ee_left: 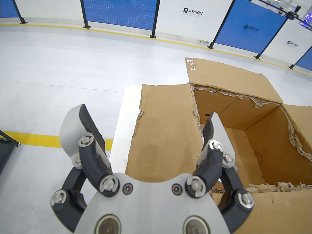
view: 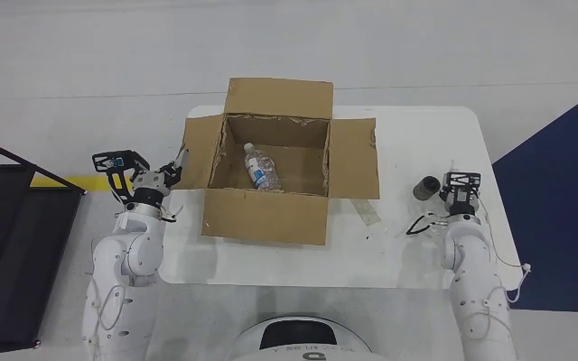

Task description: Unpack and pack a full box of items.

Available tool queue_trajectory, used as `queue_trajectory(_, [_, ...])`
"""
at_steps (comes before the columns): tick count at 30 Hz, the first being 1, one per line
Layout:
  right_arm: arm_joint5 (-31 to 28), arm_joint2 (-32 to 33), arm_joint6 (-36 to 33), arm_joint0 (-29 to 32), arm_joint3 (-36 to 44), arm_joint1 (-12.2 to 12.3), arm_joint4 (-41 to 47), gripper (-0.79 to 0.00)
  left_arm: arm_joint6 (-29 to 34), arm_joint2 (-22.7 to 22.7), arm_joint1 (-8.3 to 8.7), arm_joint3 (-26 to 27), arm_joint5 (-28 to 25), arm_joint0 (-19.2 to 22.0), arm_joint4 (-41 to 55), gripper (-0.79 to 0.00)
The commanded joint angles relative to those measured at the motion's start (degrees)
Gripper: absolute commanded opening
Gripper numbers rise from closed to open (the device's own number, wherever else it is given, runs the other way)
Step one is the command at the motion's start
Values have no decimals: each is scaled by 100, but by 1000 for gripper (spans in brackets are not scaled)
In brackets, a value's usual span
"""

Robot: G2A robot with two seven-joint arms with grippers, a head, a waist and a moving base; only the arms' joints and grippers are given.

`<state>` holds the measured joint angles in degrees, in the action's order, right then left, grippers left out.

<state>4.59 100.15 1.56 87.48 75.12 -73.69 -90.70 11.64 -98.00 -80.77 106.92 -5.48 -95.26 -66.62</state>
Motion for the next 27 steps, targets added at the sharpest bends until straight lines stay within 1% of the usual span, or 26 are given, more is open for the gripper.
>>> queue_trajectory(1, [129,-35,-173,-4,57,-5,-85,-760,0,0,0,0,0,0,0,0])
queue_trajectory(2, [91,-53,-230,2,100,-9,-35,-570,0,0,0,0,0,0,0,0])
queue_trajectory(3, [88,-41,-263,19,144,-8,-20,-477,0,0,0,0,0,0,0,0])
queue_trajectory(5, [97,-33,-378,42,211,-11,24,-409,0,0,0,0,0,0,0,0])
queue_trajectory(6, [86,-28,-438,43,249,-14,85,-351,0,0,0,0,0,0,0,0])
queue_trajectory(7, [78,-21,-493,49,280,-14,116,-182,0,0,0,0,0,0,0,0])
queue_trajectory(8, [69,-16,-532,54,310,-15,140,-68,0,0,0,0,0,0,0,0])
queue_trajectory(9, [59,-11,-576,59,343,-16,181,-46,0,0,0,0,0,0,0,0])
queue_trajectory(11, [-31,-5,-637,89,429,-17,277,-62,0,0,0,0,0,0,0,0])
queue_trajectory(19, [-182,84,-926,139,633,-15,617,-28,0,0,0,0,0,0,0,0])
queue_trajectory(21, [-187,128,-972,140,661,-11,679,-71,0,0,0,0,0,0,0,0])
queue_trajectory(23, [-102,184,-1001,131,706,-14,792,-52,0,0,0,0,0,0,0,0])
queue_trajectory(25, [-68,262,-994,133,817,-18,992,-62,0,0,0,0,0,0,0,0])
queue_trajectory(27, [-63,343,-996,163,948,-20,1167,-43,0,0,0,0,0,0,0,0])
